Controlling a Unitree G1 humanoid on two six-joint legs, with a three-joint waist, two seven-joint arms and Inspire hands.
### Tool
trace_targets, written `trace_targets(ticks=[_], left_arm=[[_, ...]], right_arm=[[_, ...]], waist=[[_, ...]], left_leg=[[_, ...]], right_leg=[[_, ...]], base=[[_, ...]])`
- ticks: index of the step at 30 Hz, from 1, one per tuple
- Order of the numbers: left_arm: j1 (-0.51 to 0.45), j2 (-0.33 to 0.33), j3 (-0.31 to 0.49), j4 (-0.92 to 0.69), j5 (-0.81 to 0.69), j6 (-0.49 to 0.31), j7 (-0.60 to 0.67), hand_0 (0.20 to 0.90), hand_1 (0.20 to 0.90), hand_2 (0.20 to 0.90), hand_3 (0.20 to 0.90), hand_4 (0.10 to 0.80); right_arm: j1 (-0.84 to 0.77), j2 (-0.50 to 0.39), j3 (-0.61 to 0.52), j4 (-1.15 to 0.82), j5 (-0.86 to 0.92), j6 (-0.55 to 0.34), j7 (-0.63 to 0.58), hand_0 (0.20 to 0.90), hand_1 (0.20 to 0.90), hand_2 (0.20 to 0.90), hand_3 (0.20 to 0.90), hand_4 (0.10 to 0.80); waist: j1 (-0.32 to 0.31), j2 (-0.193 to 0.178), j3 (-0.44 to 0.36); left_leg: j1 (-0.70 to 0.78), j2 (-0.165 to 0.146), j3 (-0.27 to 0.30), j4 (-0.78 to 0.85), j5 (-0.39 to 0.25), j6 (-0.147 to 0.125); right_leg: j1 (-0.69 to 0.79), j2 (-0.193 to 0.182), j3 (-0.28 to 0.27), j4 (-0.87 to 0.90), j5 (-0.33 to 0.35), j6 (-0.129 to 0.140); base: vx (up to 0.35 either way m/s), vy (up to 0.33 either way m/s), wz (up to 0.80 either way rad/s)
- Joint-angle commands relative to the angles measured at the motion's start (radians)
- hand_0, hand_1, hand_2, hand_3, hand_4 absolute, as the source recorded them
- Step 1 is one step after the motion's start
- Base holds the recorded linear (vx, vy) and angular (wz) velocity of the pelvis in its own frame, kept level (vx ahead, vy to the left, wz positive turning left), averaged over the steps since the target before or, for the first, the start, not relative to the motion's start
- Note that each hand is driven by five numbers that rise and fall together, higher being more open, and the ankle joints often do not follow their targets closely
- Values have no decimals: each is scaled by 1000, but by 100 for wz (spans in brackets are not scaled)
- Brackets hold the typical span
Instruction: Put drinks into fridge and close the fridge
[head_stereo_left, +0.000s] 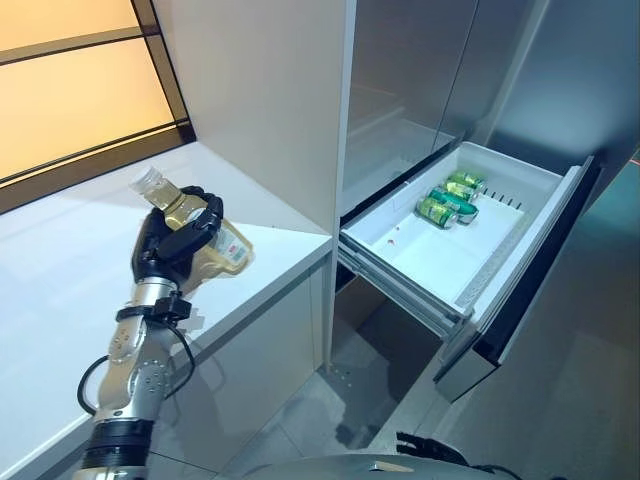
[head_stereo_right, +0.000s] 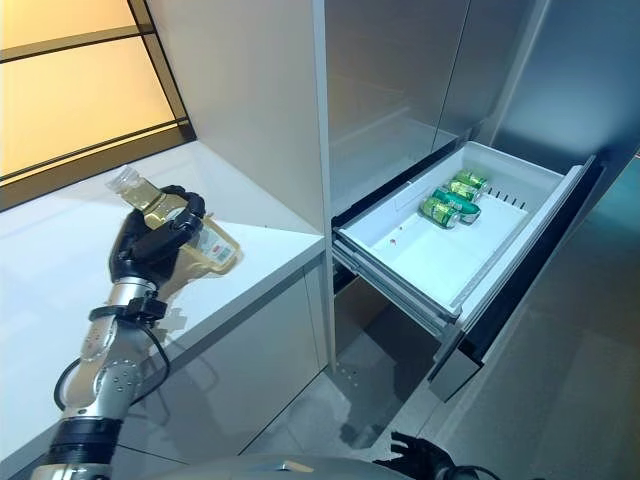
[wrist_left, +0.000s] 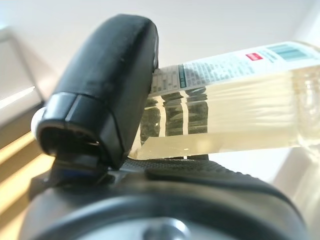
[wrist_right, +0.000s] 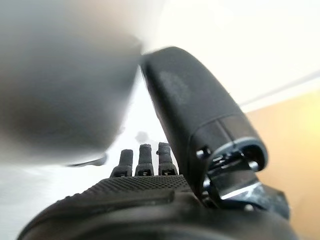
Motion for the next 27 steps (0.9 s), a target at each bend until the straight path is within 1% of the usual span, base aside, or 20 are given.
trace_targets(ticks=[1,2,4,5,8,10,12,14,15,16,18,19,22,24,27], left_arm=[[-153,-5,23,-211,-202,-46,-218,300,300,300,200,100],[-157,-19,10,-216,-232,-30,-250,300,300,300,200,100],[-162,-37,-6,-226,-295,12,-296,300,300,300,200,100],[-161,-44,-17,-232,-296,15,-306,300,300,300,200,100],[-156,-42,-50,-245,-243,-1,-339,300,300,300,200,100],[-149,-36,-56,-247,-235,6,-360,300,300,300,200,100],[-146,-31,-56,-247,-192,3,-365,300,300,300,200,100],[-140,-10,-58,-248,-116,-30,-342,300,300,300,200,100],[-134,0,-54,-248,-74,-51,-327,300,300,300,200,100],[-131,7,-52,-249,-63,-60,-317,300,300,300,200,100],[-122,45,-47,-251,29,-118,-285,300,300,300,200,100],[-123,54,-48,-253,53,-133,-271,300,300,300,200,100],[-136,108,-61,-263,220,-226,-196,300,300,300,200,100],[-148,138,-67,-274,301,-267,-158,300,300,300,200,100],[-173,173,-83,-296,382,-295,-126,300,300,300,200,100]], right_arm=[[-64,3,36,-252,-1,-34,12,900,900,900,900,800],[-56,5,41,-350,18,-9,26,900,900,900,900,800],[-55,8,36,-450,31,0,66,900,900,900,900,800],[-56,4,34,-505,45,26,85,900,900,900,900,800],[-63,1,11,-670,164,87,121,900,900,900,900,800],[-73,1,-13,-760,191,95,135,900,900,900,900,800],[-89,-10,-32,-860,211,96,145,900,900,900,900,800],[-108,-30,-52,-958,226,85,160,900,900,900,900,800],[-115,-43,-61,-1011,227,91,165,900,900,900,900,800],[-120,-56,-69,-1040,234,102,167,900,900,900,900,800],[-144,-97,-92,-1117,241,74,175,900,900,900,900,800],[-154,-109,-99,-1144,255,84,173,900,900,900,900,800],[-203,-156,-114,-1223,300,65,183,900,900,900,900,800],[-229,-178,-119,-1257,324,77,181,900,900,900,900,800],[-264,-203,-119,-1278,367,121,184,900,900,900,900,800]], waist=[[-25,8,-12],[-34,5,-10],[-43,2,-9],[-47,0,-8],[-58,-2,-4],[-62,-1,-2],[-66,2,-3],[-70,5,-5],[-71,6,-6],[-71,7,-7],[-69,9,-12],[-68,9,-13],[-60,9,-17],[-55,8,-21],[-51,1,-25]], left_leg=[[43,10,84,7,-94,-5],[42,10,87,7,-93,-6],[42,11,90,7,-93,-7],[43,12,93,7,-94,-8],[44,13,98,7,-92,-9],[45,13,102,7,-91,-9],[44,14,107,7,-91,-9],[43,14,112,7,-91,-9],[42,14,114,7,-91,-8],[42,14,115,7,-91,-8],[40,14,120,7,-91,-7],[40,14,121,7,-91,-7],[37,13,122,7,-89,-5],[34,13,122,7,-89,-5],[26,12,122,7,-78,-4]], right_leg=[[-4,7,26,33,-9,19],[-5,6,28,33,-8,20],[-5,6,31,31,-6,21],[-5,6,33,29,-5,22],[-5,6,37,25,1,24],[-5,6,40,24,3,24],[-7,5,43,21,5,26],[-9,4,46,19,7,28],[-11,5,49,17,8,28],[-11,5,50,16,8,29],[-12,4,52,14,9,29],[-12,4,53,14,9,29],[-14,2,54,12,10,30],[-15,2,53,12,11,30],[-23,1,51,14,18,29]], base=[[-36,-31,-1],[-36,-34,-4],[-26,-31,-4],[-21,-25,-5],[-18,-17,-4],[0,0,0],[0,0,0],[-13,7,-2],[-20,14,-10],[-16,13,-12],[-10,13,-12],[-6,12,-10],[-6,9,-7],[-17,1,-3],[-20,-4,1]])
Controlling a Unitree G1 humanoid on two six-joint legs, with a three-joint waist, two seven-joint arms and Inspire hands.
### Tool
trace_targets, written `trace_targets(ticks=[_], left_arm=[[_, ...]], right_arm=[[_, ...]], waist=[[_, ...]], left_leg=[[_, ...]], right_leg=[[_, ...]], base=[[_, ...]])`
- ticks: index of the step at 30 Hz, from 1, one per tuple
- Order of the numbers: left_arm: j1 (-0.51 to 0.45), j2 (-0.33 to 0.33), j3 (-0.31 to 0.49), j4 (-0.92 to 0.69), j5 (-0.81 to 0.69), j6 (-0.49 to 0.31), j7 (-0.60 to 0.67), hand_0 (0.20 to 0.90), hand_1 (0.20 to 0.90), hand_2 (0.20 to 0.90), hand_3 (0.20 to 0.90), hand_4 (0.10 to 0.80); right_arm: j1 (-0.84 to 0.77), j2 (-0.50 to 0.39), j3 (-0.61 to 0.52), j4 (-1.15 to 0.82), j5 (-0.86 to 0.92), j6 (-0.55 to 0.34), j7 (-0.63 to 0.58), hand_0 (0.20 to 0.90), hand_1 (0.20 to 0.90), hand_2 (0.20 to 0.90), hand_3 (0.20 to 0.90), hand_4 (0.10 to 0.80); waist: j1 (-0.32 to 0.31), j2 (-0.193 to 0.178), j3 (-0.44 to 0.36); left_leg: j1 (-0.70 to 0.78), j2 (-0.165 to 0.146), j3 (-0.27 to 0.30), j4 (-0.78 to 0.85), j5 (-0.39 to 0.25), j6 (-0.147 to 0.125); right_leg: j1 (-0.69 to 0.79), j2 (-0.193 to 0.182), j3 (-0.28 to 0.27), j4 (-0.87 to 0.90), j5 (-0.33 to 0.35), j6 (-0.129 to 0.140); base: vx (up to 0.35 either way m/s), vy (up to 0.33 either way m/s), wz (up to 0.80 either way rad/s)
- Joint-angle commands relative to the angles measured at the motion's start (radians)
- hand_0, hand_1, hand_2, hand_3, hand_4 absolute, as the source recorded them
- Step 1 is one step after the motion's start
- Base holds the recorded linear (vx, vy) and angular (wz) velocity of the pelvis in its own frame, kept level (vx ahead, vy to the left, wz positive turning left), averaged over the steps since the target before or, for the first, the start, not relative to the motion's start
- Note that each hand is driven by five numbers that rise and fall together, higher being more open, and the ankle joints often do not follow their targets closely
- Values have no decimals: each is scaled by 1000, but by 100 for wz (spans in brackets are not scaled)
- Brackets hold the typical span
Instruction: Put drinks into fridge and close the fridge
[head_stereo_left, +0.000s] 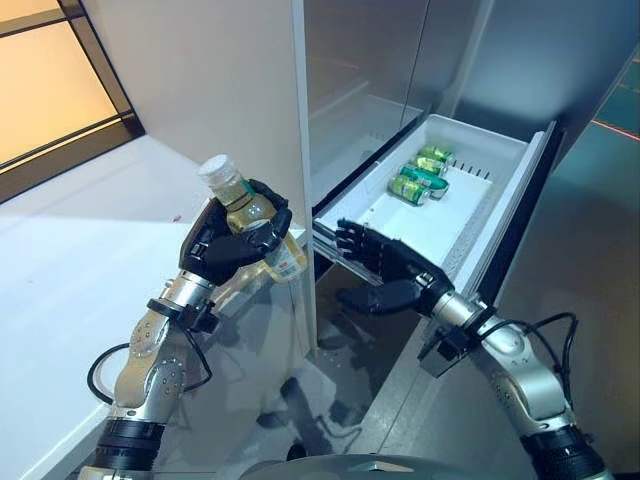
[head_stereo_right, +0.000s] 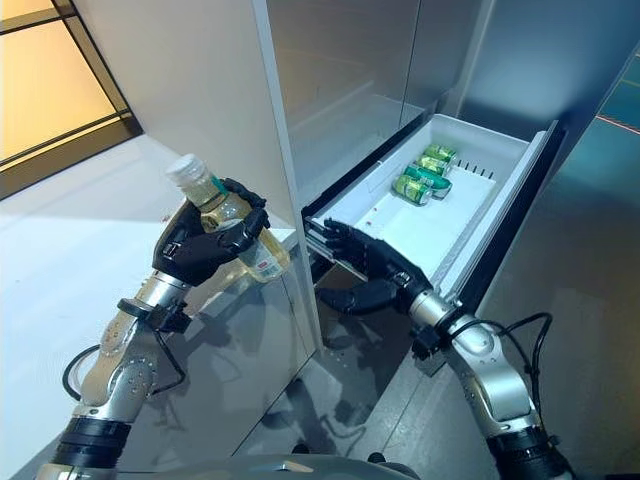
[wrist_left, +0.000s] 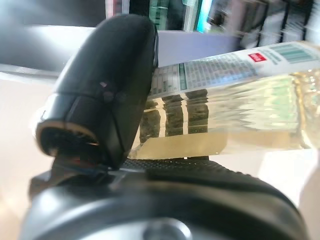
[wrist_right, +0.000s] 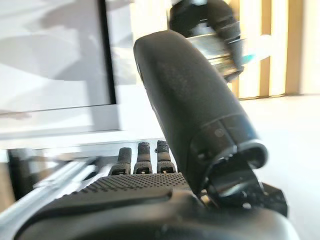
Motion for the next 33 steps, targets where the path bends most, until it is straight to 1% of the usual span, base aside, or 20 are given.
trace_targets(ticks=[1,5,9,10,14,18,20,24,26,29,33], left_arm=[[-180,50,14,-171,53,-228,26,300,300,300,200,100],[-216,83,-18,-191,95,-248,65,300,300,300,200,100],[-255,106,-55,-195,121,-281,122,300,300,300,200,100],[-267,107,-63,-195,117,-290,130,300,300,300,200,100],[-292,93,-95,-202,104,-293,142,300,300,300,200,100],[-302,79,-117,-214,97,-297,151,300,300,300,200,100],[-312,70,-133,-218,71,-280,136,300,300,300,200,100],[-320,50,-164,-219,38,-241,120,300,300,300,200,100],[-320,42,-172,-219,3,-221,103,300,300,300,200,100],[-315,5,-193,-220,-86,-167,38,300,300,300,200,100],[-320,-4,-215,-220,-64,-168,49,300,300,300,200,100]], right_arm=[[-122,-4,-12,-131,122,-19,26,900,900,900,900,800],[-150,-37,11,-134,175,57,36,900,900,900,900,800],[-173,-57,44,-126,188,87,50,900,900,900,900,800],[-184,-63,54,-125,185,94,51,900,900,900,900,800],[-213,-69,86,-120,177,113,40,900,900,900,900,800],[-226,-64,106,-118,186,121,31,900,900,900,900,800],[-246,-62,119,-114,209,125,17,900,900,900,900,800],[-263,-52,134,-116,225,110,-3,900,900,900,900,800],[-268,-48,138,-117,229,101,-14,900,900,900,900,800],[-287,-24,141,-117,236,92,-47,900,900,900,900,800],[-303,-14,151,-120,262,108,-50,900,900,900,900,800]], waist=[[12,-8,-78],[10,-14,-80],[7,-21,-84],[6,-23,-83],[3,-27,-86],[3,-28,-86],[3,-30,-87],[2,-30,-86],[2,-30,-85],[2,-29,-84],[1,-28,-83]], left_leg=[[24,10,80,1,-72,-2],[25,10,82,1,-71,-3],[30,10,83,1,-80,-4],[25,10,83,1,-71,-3],[23,11,84,1,-70,-4],[28,12,84,1,-77,-6],[23,12,85,1,-69,-6],[29,12,86,1,-76,-6],[31,12,86,1,-77,-6],[32,13,90,1,-78,-5],[31,13,93,1,-78,-5]], right_leg=[[-7,-1,7,14,13,25],[-6,-1,7,15,14,26],[-1,1,9,13,9,28],[-7,1,10,15,16,26],[-8,2,15,15,18,25],[-3,3,16,13,13,27],[-9,3,18,14,20,25],[-3,5,19,12,15,26],[-1,5,19,11,15,27],[-1,6,21,11,16,26],[-2,6,22,11,16,26]], base=[[0,0,0],[0,0,0],[0,0,0],[0,0,0],[-8,-1,0],[0,0,0],[0,0,0],[0,0,0],[0,0,0],[0,0,0],[0,0,0]])
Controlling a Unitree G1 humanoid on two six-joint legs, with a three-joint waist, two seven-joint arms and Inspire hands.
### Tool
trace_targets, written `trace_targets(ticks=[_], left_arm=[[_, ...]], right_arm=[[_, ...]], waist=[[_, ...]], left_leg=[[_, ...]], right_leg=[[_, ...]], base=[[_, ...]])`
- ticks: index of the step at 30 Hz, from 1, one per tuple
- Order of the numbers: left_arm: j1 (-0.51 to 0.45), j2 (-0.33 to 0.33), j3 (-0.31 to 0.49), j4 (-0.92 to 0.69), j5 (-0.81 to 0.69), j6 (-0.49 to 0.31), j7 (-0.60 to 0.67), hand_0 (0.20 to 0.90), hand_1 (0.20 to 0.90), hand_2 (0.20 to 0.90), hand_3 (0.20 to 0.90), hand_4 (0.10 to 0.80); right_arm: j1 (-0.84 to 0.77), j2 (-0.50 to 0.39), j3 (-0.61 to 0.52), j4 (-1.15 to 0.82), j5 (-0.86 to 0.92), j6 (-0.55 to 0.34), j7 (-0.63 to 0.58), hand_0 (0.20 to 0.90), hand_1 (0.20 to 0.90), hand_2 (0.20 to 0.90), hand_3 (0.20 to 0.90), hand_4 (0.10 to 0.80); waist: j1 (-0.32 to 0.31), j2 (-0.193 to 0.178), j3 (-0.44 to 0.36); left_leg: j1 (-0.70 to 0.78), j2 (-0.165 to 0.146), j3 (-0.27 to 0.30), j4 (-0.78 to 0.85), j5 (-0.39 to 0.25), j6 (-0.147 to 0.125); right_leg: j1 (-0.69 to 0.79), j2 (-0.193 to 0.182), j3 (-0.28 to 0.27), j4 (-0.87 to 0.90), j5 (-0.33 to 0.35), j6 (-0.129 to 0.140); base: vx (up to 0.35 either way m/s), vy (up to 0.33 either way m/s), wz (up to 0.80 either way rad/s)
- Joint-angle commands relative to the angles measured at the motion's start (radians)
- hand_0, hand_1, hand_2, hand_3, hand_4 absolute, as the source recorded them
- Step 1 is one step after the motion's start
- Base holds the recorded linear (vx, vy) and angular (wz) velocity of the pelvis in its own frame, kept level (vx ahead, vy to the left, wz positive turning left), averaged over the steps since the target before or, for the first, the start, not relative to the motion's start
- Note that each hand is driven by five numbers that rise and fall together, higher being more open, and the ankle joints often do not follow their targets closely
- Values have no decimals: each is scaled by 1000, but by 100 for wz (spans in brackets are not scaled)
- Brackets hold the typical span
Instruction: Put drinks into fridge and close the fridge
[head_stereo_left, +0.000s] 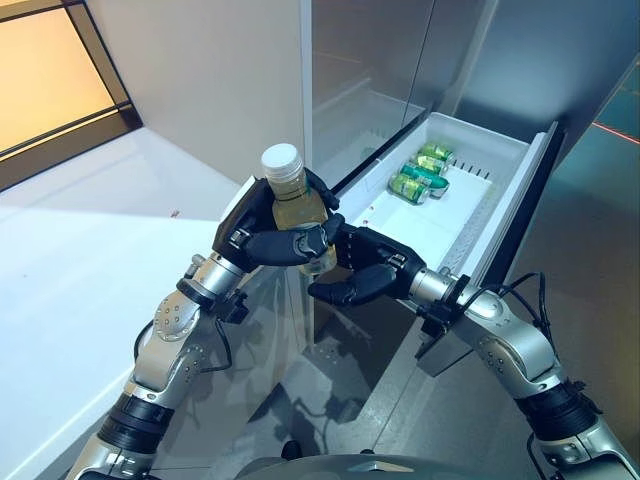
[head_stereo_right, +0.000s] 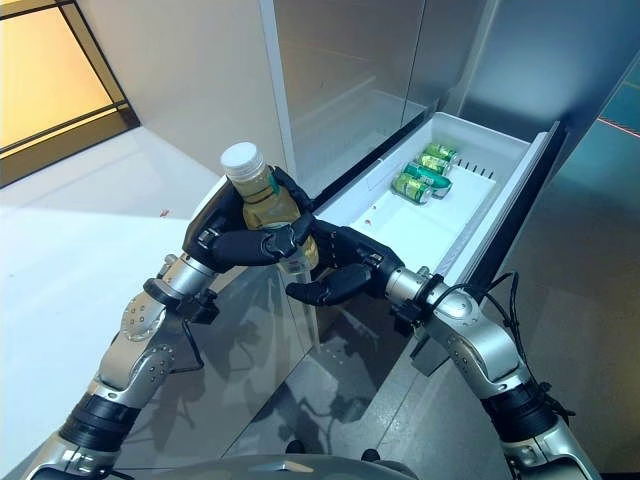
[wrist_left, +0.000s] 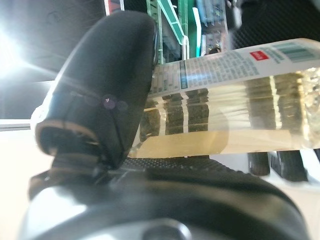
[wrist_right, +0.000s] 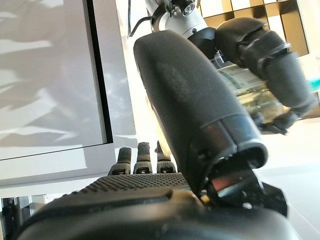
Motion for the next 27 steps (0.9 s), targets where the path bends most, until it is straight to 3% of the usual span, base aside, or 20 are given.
trace_targets(ticks=[1,15,27], left_arm=[[-212,-35,2,-141,-87,-109,4,300,300,300,200,100],[-245,11,-45,-122,87,-143,67,300,300,300,200,100],[-254,56,-86,-92,108,-109,57,300,300,300,200,100]], right_arm=[[-135,56,-7,-110,99,-87,-1,900,900,900,900,800],[-156,30,44,-116,176,0,44,900,900,900,900,800],[-188,-34,49,-119,153,6,68,900,900,900,900,800]], waist=[[0,-7,-95],[-3,-11,-98],[-11,-14,-97]], left_leg=[[27,9,87,1,-77,-4],[28,10,86,1,-74,-3],[30,13,94,1,-75,-4]], right_leg=[[-4,2,14,11,16,26],[-2,3,16,12,16,25],[-4,6,23,10,20,26]], base=[[0,0,0],[0,0,0],[0,-1,-1]])
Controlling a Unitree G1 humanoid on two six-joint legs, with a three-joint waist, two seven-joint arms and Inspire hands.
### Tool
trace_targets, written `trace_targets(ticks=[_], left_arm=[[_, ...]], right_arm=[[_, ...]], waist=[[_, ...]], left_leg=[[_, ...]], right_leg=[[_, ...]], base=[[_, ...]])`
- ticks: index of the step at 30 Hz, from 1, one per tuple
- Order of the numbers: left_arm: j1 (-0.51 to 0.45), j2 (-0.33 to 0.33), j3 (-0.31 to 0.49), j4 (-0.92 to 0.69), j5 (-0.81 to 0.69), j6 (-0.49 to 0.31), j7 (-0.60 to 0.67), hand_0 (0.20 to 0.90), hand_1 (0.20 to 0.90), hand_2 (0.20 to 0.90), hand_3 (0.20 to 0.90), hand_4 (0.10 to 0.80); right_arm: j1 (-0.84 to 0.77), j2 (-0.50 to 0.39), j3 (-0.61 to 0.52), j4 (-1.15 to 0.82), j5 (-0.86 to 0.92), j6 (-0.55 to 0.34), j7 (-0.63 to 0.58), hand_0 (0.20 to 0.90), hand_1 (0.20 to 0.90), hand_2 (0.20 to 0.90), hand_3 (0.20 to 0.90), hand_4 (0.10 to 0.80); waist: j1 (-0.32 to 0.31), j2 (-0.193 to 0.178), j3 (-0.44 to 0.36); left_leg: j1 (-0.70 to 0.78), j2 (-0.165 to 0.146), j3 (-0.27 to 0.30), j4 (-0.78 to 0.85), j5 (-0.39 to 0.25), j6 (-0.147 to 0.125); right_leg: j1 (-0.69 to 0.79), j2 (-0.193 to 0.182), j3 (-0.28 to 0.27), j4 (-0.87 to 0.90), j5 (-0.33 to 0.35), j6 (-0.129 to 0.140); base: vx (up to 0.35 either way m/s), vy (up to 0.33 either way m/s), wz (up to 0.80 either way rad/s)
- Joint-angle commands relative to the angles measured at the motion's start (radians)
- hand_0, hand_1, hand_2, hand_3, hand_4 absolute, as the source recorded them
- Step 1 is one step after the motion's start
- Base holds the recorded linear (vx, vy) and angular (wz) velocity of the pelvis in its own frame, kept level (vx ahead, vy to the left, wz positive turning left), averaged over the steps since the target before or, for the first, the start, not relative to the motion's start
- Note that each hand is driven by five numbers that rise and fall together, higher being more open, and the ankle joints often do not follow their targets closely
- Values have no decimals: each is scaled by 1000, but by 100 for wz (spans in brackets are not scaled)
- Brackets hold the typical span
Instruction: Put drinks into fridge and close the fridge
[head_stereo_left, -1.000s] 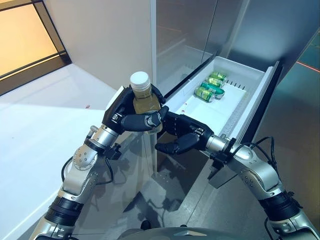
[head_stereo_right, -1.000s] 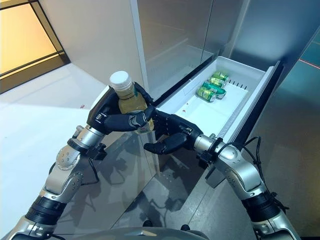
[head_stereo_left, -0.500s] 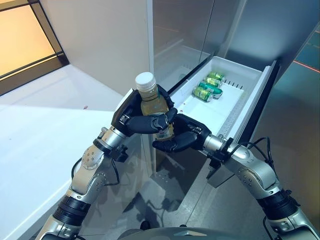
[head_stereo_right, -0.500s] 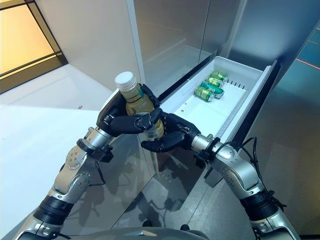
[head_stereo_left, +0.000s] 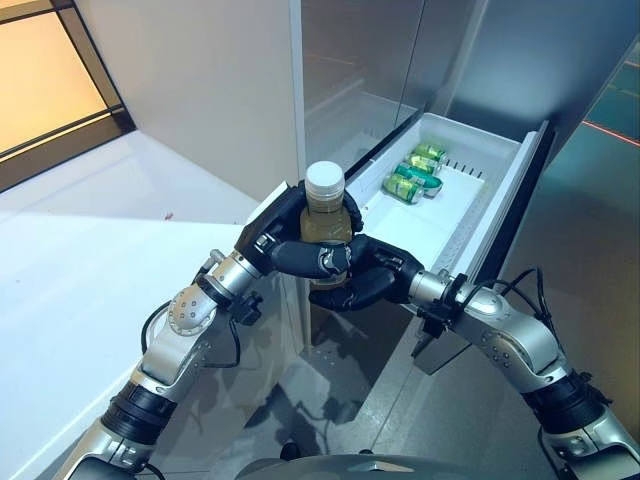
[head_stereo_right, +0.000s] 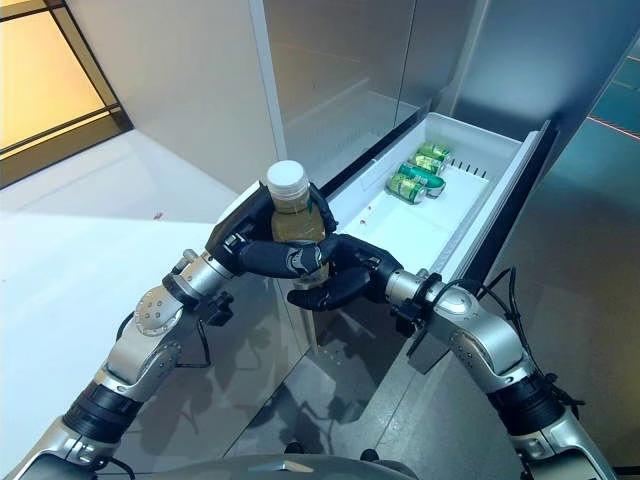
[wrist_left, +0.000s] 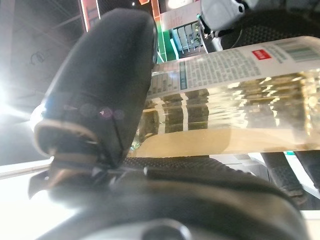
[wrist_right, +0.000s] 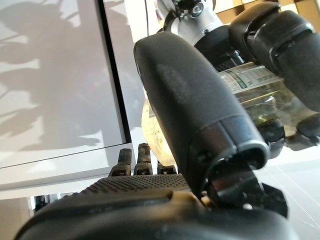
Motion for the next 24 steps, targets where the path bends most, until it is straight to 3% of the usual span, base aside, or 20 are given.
trace_targets(ticks=[1,5,6,7,8,9,24], left_arm=[[-192,-19,10,-91,-29,-110,32,300,300,300,200,100],[-187,-23,7,-87,-52,-113,28,300,300,300,200,100],[-186,-24,5,-88,-55,-113,28,300,300,300,200,100],[-184,-28,2,-92,-65,-109,29,300,300,300,200,100],[-181,-31,1,-93,-68,-110,27,300,300,300,200,100],[-177,-34,2,-93,-74,-114,28,300,300,300,200,100],[-133,-108,0,-77,-43,-146,119,300,300,300,200,100]], right_arm=[[-152,47,15,-120,95,-91,65,900,900,900,900,800],[-154,46,18,-118,106,-82,56,900,900,900,900,800],[-152,48,17,-117,106,-81,55,799,799,799,782,682],[-150,51,18,-117,110,-80,47,467,467,467,395,295],[-146,52,18,-117,110,-82,43,338,338,338,244,144],[-143,55,17,-116,110,-85,41,300,300,300,200,100],[-132,90,3,-109,92,-81,19,300,300,300,200,100]], waist=[[-8,-14,-97],[-8,-14,-98],[-8,-14,-97],[-8,-14,-96],[-8,-14,-95],[-8,-14,-96],[1,-16,-86]], left_leg=[[22,6,84,1,-73,-1],[21,8,88,1,-70,-2],[21,9,89,1,-70,-2],[21,10,89,1,-70,-2],[21,10,90,1,-70,-2],[21,11,91,1,-70,-2],[23,14,101,1,-72,-6]], right_leg=[[-6,-1,12,10,18,29],[-7,0,12,10,18,29],[-7,0,12,10,19,29],[-8,0,11,10,19,29],[-7,0,10,9,19,29],[-7,0,9,9,19,29],[-1,-11,-21,6,20,32]], base=[[0,0,0],[1,-1,-2],[2,-2,-4],[2,-1,-3],[0,0,0],[0,0,0],[0,0,0]])
